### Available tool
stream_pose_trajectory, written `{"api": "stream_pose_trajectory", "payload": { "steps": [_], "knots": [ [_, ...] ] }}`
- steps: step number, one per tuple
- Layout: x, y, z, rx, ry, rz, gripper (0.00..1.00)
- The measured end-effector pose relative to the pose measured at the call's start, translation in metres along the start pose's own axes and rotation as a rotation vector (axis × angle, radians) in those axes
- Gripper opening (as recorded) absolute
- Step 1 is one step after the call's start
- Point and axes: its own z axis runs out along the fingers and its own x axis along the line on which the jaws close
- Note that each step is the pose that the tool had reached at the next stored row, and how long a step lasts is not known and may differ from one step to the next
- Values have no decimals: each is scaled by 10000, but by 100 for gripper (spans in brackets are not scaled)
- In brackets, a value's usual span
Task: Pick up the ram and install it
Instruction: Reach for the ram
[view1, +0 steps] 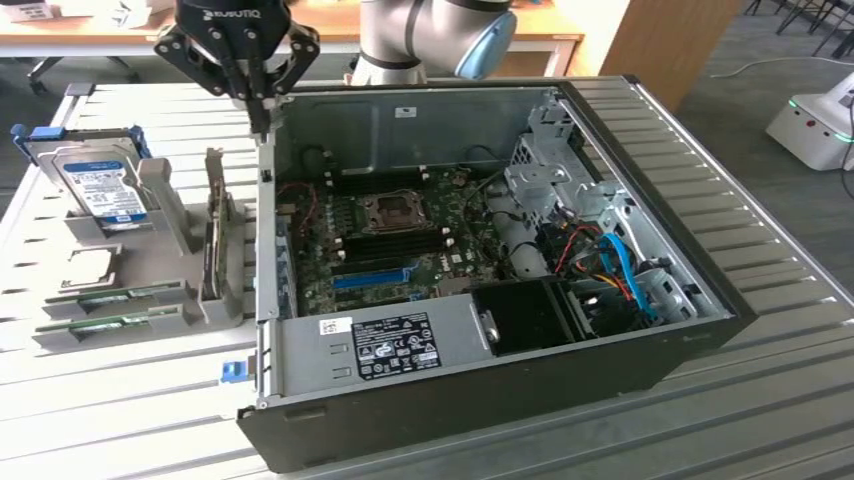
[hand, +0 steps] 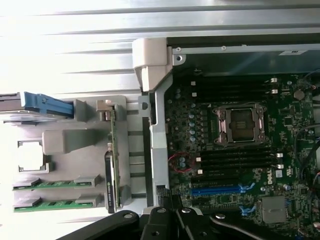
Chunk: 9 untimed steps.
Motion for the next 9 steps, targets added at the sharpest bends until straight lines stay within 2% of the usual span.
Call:
{"api": "stream_pose_trajectory", "payload": {
  "steps": [9],
  "knots": [
    [202, -15, -1, 2, 36, 2, 10]
  ]
}}
